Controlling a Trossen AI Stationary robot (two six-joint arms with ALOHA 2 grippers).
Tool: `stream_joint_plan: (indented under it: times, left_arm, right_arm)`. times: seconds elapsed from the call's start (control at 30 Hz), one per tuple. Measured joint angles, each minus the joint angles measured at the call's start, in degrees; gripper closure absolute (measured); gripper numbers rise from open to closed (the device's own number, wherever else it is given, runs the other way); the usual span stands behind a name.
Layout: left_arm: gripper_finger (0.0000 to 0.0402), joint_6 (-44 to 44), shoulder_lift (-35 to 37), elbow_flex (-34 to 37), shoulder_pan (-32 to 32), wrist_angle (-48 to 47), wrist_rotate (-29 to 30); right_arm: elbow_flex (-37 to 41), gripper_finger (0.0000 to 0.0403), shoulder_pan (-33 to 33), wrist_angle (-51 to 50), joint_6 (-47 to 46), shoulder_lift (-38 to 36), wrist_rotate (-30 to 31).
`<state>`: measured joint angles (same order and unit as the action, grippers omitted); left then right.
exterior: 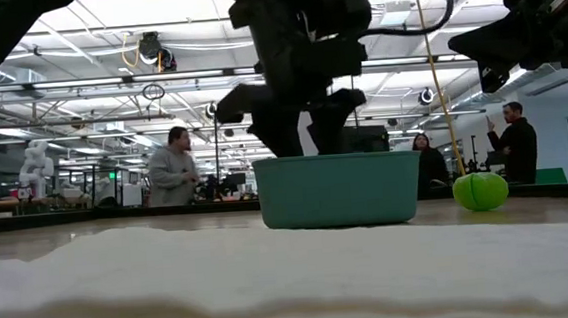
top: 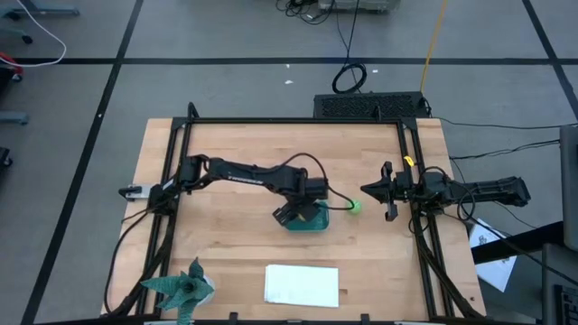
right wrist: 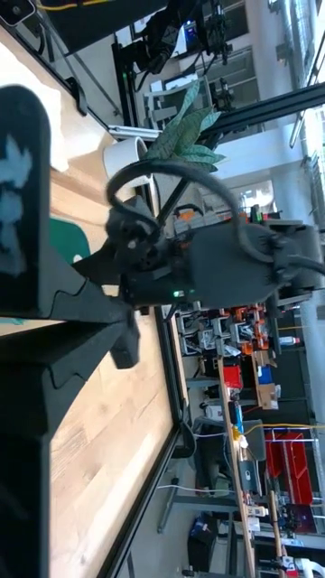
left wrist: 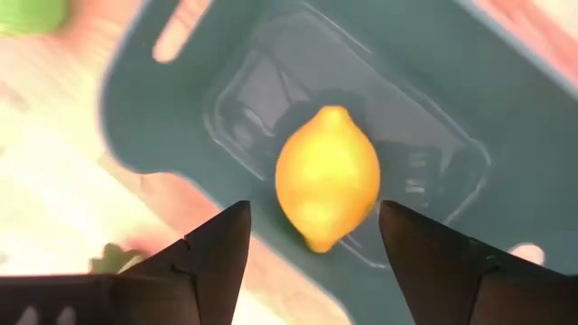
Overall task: Pick and placing Produce into tupperware
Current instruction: Put the top sliced green cabbage into the green bin
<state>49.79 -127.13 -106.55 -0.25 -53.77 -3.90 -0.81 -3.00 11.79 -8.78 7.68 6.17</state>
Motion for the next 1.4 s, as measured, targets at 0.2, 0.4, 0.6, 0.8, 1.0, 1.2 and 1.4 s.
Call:
stream_joint_plan:
  times: [0.2, 0.4, 0.6, 0.8, 1.0, 1.2, 1.4]
  left_arm:
    - [0.0151, -2.28, 0.0, -3.53, 0.0, -2.1, 0.1]
    - [0.0179, -1.92, 0.0, -3.69, -0.02, -2.17, -0.33]
    - [0.0279, -1.47, 0.0, -3.53, 0.0, -2.17, -0.4]
    - [0.0385, -1.35, 0.0, -3.51, 0.0, -2.19, -0.4]
    - [0.0389, -0.81, 0.0, -3.48, -0.07, -2.71, 0.58]
    - [0.0396, -1.96, 1.75, -3.46, -0.26, -8.02, 4.83]
    - [0.0399, -6.14, 6.3, -3.5, -0.15, -9.74, 4.91]
  right_arm:
    - [-0.01, 0.0403, 0.0, 0.0, 0.0, 0.0, 0.0]
    - [0.0, 0.0403, 0.0, 0.0, 0.0, 0.0, 0.0]
    - [0.0, 0.0403, -0.01, 0.0, 0.02, 0.0, 0.0]
    - [-0.01, 0.0403, 0.0, 0.0, 0.02, 0.0, 0.0]
    - [0.0, 0.0403, 0.01, 0.0, 0.02, 0.0, 0.0]
    - [-0.01, 0.0403, 0.0, 0.01, 0.02, 0.0, -0.01]
    - [-0.01, 0.0403, 0.0, 0.44, 0.02, 0.01, -0.01]
